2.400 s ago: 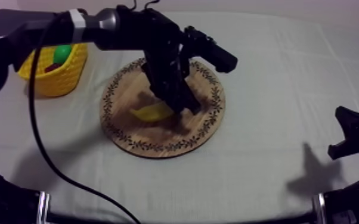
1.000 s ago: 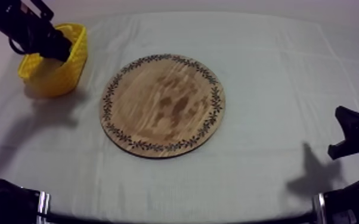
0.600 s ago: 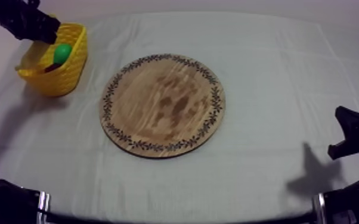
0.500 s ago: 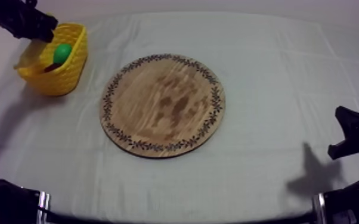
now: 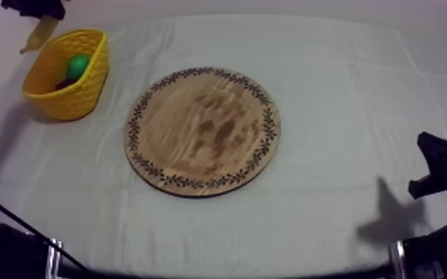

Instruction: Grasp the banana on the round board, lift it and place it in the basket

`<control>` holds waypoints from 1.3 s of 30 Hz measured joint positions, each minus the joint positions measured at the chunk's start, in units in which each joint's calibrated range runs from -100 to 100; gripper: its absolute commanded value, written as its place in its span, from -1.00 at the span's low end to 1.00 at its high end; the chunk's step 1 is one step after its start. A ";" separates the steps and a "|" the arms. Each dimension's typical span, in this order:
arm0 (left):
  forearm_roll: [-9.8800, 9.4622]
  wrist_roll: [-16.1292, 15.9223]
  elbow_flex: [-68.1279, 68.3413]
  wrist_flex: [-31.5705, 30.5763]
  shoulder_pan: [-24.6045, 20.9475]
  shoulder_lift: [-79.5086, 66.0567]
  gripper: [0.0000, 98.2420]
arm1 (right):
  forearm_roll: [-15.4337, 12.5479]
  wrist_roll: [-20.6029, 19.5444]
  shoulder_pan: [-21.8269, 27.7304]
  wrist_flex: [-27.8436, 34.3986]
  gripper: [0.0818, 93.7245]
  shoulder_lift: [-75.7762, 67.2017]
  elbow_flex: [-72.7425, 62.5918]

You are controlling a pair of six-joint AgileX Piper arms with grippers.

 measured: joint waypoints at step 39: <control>-1.34 1.75 2.65 -6.33 -3.20 16.27 -0.56 | 0.00 0.00 0.00 0.00 -0.99 0.00 0.00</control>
